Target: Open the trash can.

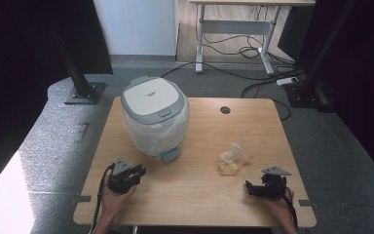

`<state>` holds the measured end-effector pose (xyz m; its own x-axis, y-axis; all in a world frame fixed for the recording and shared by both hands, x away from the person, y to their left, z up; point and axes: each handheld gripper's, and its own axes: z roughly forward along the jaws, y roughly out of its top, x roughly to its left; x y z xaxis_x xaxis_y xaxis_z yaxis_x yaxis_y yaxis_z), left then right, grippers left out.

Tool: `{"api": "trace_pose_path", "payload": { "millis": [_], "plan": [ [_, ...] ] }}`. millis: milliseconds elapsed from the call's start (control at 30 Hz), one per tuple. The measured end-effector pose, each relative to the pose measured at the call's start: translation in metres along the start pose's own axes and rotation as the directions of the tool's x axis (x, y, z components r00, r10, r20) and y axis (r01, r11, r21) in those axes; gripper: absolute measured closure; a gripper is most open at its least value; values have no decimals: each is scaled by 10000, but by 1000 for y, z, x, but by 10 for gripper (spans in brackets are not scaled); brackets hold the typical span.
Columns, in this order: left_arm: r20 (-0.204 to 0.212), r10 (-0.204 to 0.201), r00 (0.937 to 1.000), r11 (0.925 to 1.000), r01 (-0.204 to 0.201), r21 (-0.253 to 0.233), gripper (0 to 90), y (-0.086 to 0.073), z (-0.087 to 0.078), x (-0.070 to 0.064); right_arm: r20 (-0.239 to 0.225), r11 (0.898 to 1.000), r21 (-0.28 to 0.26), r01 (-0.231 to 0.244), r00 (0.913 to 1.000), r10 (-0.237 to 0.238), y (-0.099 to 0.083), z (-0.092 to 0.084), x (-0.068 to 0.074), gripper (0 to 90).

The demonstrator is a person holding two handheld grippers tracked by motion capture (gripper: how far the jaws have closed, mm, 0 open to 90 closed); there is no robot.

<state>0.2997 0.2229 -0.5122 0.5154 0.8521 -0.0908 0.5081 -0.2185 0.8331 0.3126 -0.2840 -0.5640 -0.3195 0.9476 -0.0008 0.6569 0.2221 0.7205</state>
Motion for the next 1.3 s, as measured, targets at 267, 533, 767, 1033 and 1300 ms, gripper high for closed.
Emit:
{"api": "trace_pose_path", "payload": {
  "millis": [267,533,767,1033,1300],
  "plan": [
    [88,59,9999,9986,-54,-532,849,5,-10,-3,4,10000,-1,0,10000,0,0,0,0,17],
    [656,28,9978,9956,33,-932,895,20,-19,-9,13,10000,-10,-9,10000,9,0,0,0,20],
    [774,213,9968,9917,-112,-1279,894,37,-31,-16,82,10000,-51,-76,9999,76,-2,-2,0,34],
    [1039,430,9937,9866,-259,-1608,888,63,-45,-17,104,9999,-60,-96,9999,97,-2,-2,0,36],
    [1107,689,9915,9801,-466,-1927,889,92,-55,-20,119,9999,-66,-108,9999,109,-2,-3,0,37]
  ]
}}
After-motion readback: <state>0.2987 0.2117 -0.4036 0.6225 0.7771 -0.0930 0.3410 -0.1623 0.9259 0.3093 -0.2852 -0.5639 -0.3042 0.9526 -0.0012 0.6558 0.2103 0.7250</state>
